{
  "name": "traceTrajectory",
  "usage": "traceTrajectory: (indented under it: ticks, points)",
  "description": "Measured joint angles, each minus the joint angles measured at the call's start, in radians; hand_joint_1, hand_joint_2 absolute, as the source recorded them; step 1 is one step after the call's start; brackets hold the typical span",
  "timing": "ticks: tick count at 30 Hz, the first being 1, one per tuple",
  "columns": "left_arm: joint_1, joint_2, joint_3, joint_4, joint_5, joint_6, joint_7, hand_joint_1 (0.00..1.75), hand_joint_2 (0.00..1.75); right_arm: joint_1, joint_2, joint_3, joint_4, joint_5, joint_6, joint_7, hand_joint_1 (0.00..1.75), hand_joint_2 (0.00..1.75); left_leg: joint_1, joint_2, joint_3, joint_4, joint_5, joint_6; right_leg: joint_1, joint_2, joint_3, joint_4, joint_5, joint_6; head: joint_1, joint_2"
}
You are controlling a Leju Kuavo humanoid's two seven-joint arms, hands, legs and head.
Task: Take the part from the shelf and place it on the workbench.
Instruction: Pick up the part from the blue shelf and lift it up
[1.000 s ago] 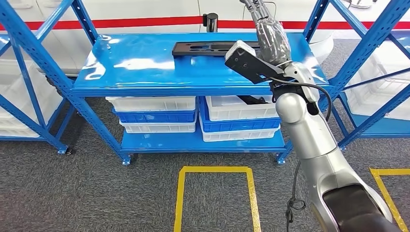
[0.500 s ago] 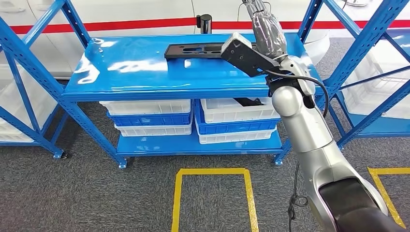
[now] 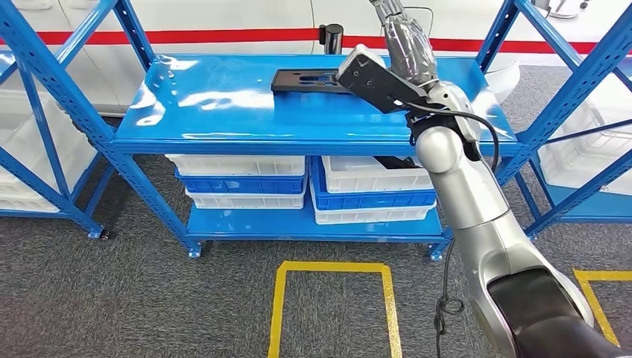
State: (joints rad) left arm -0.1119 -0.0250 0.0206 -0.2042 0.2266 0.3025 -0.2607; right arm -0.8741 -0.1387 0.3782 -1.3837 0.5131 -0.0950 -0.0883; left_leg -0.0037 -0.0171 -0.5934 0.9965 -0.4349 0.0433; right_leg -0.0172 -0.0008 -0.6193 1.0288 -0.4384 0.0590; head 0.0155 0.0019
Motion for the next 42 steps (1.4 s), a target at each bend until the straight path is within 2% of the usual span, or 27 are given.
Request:
traceTrajectory:
  ticks: [1, 4, 6, 7, 9, 10, 11, 12, 14, 15, 17, 19, 21, 22, 24, 25, 26, 27, 29, 30, 32, 33, 36, 38, 40, 41, 42]
  points:
    - [0.000, 0.000, 0.000, 0.000, 0.000, 0.000, 0.000, 0.00, 0.00, -0.001, 0.001, 0.000, 0.002, 0.000, 0.000, 0.000, 0.00, 1.75, -0.002, -0.001, -0.001, 0.003, -0.003, -0.004, 0.001, 0.000, 0.011, -0.022, 0.007, -0.006, -0.001, 0.000]
    - [0.003, 0.002, 0.003, 0.000, 0.003, 0.000, -0.001, 0.00, 0.00, -0.004, 0.003, 0.002, 0.008, -0.004, 0.000, -0.004, 0.00, 1.75, 0.001, -0.001, -0.002, 0.004, -0.010, -0.017, -0.001, 0.001, 0.015, -0.029, 0.009, -0.028, -0.001, 0.000]
    - [0.005, 0.002, 0.007, 0.000, 0.005, -0.001, -0.004, 0.00, 0.00, -0.011, 0.009, 0.004, 0.012, -0.009, 0.000, -0.008, 0.00, 1.75, 0.005, 0.002, -0.018, 0.039, -0.034, -0.030, -0.009, 0.001, 0.022, -0.033, 0.009, -0.040, -0.003, 0.000]
    - [0.005, 0.003, 0.010, 0.000, 0.007, -0.002, -0.006, 0.00, 0.00, -0.015, 0.014, 0.005, 0.014, -0.012, 0.000, -0.011, 0.00, 1.75, 0.008, 0.004, -0.040, 0.085, -0.058, -0.037, -0.012, 0.001, 0.025, -0.034, 0.008, -0.044, -0.004, 0.000]
    - [0.007, 0.004, 0.016, 0.000, 0.013, -0.004, -0.008, 0.00, 0.00, -0.021, 0.023, 0.007, 0.023, -0.016, 0.000, -0.016, 0.00, 1.75, 0.013, 0.008, -0.108, 0.220, -0.115, -0.050, -0.011, 0.001, 0.029, -0.034, 0.005, -0.050, -0.005, 0.000]
    - [0.009, 0.005, 0.019, 0.000, 0.015, -0.006, -0.009, 0.00, 0.00, -0.023, 0.027, 0.009, 0.029, -0.017, 0.000, -0.019, 0.00, 1.75, 0.016, 0.009, -0.139, 0.271, -0.128, -0.054, -0.011, 0.001, 0.030, -0.034, 0.004, -0.051, -0.005, 0.000]
    - [0.012, 0.005, 0.022, 0.000, 0.016, -0.008, -0.010, 0.00, 0.00, -0.025, 0.031, 0.011, 0.034, -0.018, 0.000, -0.020, 0.00, 1.75, 0.019, 0.010, -0.156, 0.291, -0.123, -0.057, -0.012, 0.001, 0.031, -0.034, 0.002, -0.052, -0.005, 0.000]
    - [0.013, 0.006, 0.024, 0.000, 0.017, -0.011, -0.010, 0.00, 0.00, -0.027, 0.034, 0.012, 0.039, -0.018, 0.000, -0.022, 0.00, 1.75, 0.021, 0.011, -0.151, 0.268, -0.098, -0.058, -0.012, 0.001, 0.032, -0.034, 0.001, -0.051, -0.006, 0.000]
    - [0.015, 0.008, 0.027, 0.000, 0.019, -0.017, -0.011, 0.00, 0.00, -0.036, 0.042, 0.016, 0.047, -0.021, 0.000, -0.026, 0.00, 1.75, 0.024, 0.014, -0.096, 0.140, -0.026, -0.055, -0.012, 0.002, 0.037, -0.034, -0.002, -0.048, -0.006, 0.000]
    - [0.015, 0.009, 0.029, 0.000, 0.021, -0.020, -0.011, 0.00, 0.00, -0.043, 0.045, 0.018, 0.051, -0.023, 0.000, -0.028, 0.00, 1.75, 0.024, 0.015, -0.062, 0.074, -0.001, -0.052, -0.010, 0.002, 0.038, -0.033, -0.005, -0.043, -0.005, 0.000]
    - [0.015, 0.010, 0.032, 0.000, 0.023, -0.027, -0.011, 0.00, 0.00, -0.055, 0.051, 0.023, 0.060, -0.026, -0.001, -0.032, 0.00, 1.75, 0.019, 0.014, -0.027, 0.011, 0.010, -0.043, -0.005, 0.002, 0.038, -0.033, -0.010, -0.033, -0.004, 0.000]
    - [0.018, 0.011, 0.036, 0.000, 0.025, -0.032, -0.011, 0.00, 0.00, -0.060, 0.057, 0.027, 0.069, -0.028, -0.002, -0.036, 0.00, 1.75, 0.015, 0.012, -0.021, 0.007, 0.006, -0.029, -0.002, 0.002, 0.038, -0.035, -0.013, -0.021, -0.003, 0.000]
    - [0.021, 0.012, 0.040, 0.000, 0.025, -0.033, -0.011, 0.00, 0.00, -0.064, 0.061, 0.031, 0.077, -0.031, -0.006, -0.040, 0.00, 1.75, 0.015, 0.011, -0.011, -0.001, 0.007, -0.012, -0.002, 0.001, 0.024, -0.005, -0.029, -0.014, -0.003, 0.000]
    - [0.022, 0.012, 0.042, 0.000, 0.025, -0.033, -0.011, 0.00, 0.00, -0.067, 0.062, 0.033, 0.081, -0.032, -0.007, -0.041, 0.00, 1.75, 0.015, 0.011, -0.006, -0.005, 0.007, -0.005, -0.002, 0.000, 0.001, 0.039, -0.048, -0.016, -0.002, 0.000]
    - [0.023, 0.013, 0.045, 0.000, 0.025, -0.034, -0.011, 0.00, 0.00, -0.072, 0.063, 0.036, 0.091, -0.034, -0.009, -0.042, 0.00, 1.75, 0.012, 0.011, -0.001, -0.005, 0.002, 0.006, -0.001, 0.001, -0.073, 0.176, -0.095, -0.024, -0.002, 0.000]
    - [0.024, 0.014, 0.046, 0.000, 0.025, -0.034, -0.011, 0.00, 0.00, -0.072, 0.064, 0.038, 0.096, -0.034, -0.009, -0.042, 0.00, 1.75, 0.011, 0.011, 0.001, -0.005, 0.000, 0.009, -0.001, 0.001, -0.110, 0.235, -0.110, -0.024, -0.002, 0.000]
    - [0.025, 0.014, 0.047, 0.000, 0.025, -0.035, -0.011, 0.00, 0.00, -0.071, 0.064, 0.040, 0.101, -0.034, -0.009, -0.042, 0.00, 1.75, 0.010, 0.009, 0.004, -0.005, -0.004, 0.010, 0.000, 0.001, -0.130, 0.261, -0.109, -0.021, -0.002, 0.000]
    - [0.026, 0.013, 0.048, 0.000, 0.025, -0.035, -0.011, 0.00, 0.00, -0.071, 0.064, 0.041, 0.105, -0.034, -0.009, -0.042, 0.00, 1.75, 0.009, 0.008, 0.009, -0.004, -0.007, 0.010, 0.000, 0.001, -0.130, 0.246, -0.092, -0.014, -0.002, 0.000]
    - [0.027, 0.013, 0.049, 0.000, 0.025, -0.036, -0.011, 0.00, 0.00, -0.072, 0.064, 0.043, 0.110, -0.034, -0.009, -0.042, 0.00, 1.75, 0.008, 0.004, 0.021, -0.004, -0.018, 0.005, 0.000, 0.001, -0.077, 0.116, -0.026, -0.001, -0.002, 0.000]
    - [0.027, 0.012, 0.049, 0.000, 0.025, -0.036, -0.011, 0.00, 0.00, -0.074, 0.065, 0.044, 0.112, -0.034, -0.009, -0.042, 0.00, 1.75, 0.005, 0.002, 0.026, -0.001, -0.025, 0.000, 0.002, 0.001, -0.044, 0.048, 0.002, 0.000, -0.002, 0.000]
    - [0.027, 0.013, 0.050, 0.000, 0.025, -0.036, -0.011, 0.00, 0.00, -0.075, 0.066, 0.047, 0.115, -0.034, -0.010, -0.043, 0.00, 1.75, 0.001, 0.001, 0.030, 0.002, -0.035, -0.009, 0.004, 0.001, -0.008, -0.024, 0.028, -0.011, -0.003, 0.000]
    - [0.028, 0.013, 0.051, 0.000, 0.025, -0.036, -0.011, 0.00, 0.00, -0.076, 0.067, 0.048, 0.117, -0.034, -0.010, -0.044, 0.00, 1.75, 0.000, 0.001, 0.031, 0.002, -0.039, -0.013, 0.006, 0.002, -0.005, -0.027, 0.026, -0.020, -0.003, 0.000]
    - [0.028, 0.015, 0.051, 0.000, 0.023, -0.039, -0.011, 0.00, 0.00, -0.080, 0.069, 0.049, 0.120, -0.034, -0.010, -0.045, 0.00, 1.75, 0.006, 0.004, 0.026, 0.022, -0.059, -0.030, -0.002, 0.003, 0.008, -0.032, 0.019, -0.042, -0.004, 0.000]
    - [0.028, 0.016, 0.051, 0.000, 0.021, -0.040, -0.011, 0.00, 0.00, -0.084, 0.072, 0.050, 0.122, -0.034, -0.011, -0.047, 0.00, 1.75, 0.011, 0.008, -0.022, 0.118, -0.099, -0.042, -0.006, 0.003, 0.022, -0.035, 0.010, -0.055, -0.007, 0.000]
    - [0.029, 0.017, 0.051, 0.000, 0.020, -0.040, -0.011, 0.00, 0.00, -0.084, 0.073, 0.052, 0.126, -0.034, -0.011, -0.047, 0.00, 1.75, 0.016, 0.010, -0.105, 0.251, -0.138, -0.051, -0.005, 0.003, 0.033, -0.034, 0.000, -0.063, -0.008, 0.000]
    - [0.031, 0.017, 0.051, 0.000, 0.020, -0.040, -0.010, 0.00, 0.00, -0.084, 0.074, 0.053, 0.129, -0.034, -0.011, -0.047, 0.00, 1.75, 0.017, 0.010, -0.136, 0.287, -0.137, -0.054, -0.005, 0.004, 0.038, -0.034, -0.005, -0.064, -0.008, 0.000]
    - [0.032, 0.017, 0.051, 0.001, 0.019, -0.041, -0.010, 0.00, 0.00, -0.083, 0.074, 0.054, 0.131, -0.035, -0.011, -0.047, 0.00, 1.75, 0.019, 0.011, -0.149, 0.284, -0.115, -0.054, -0.005, 0.005, 0.045, -0.034, -0.011, -0.062, -0.008, 0.000]
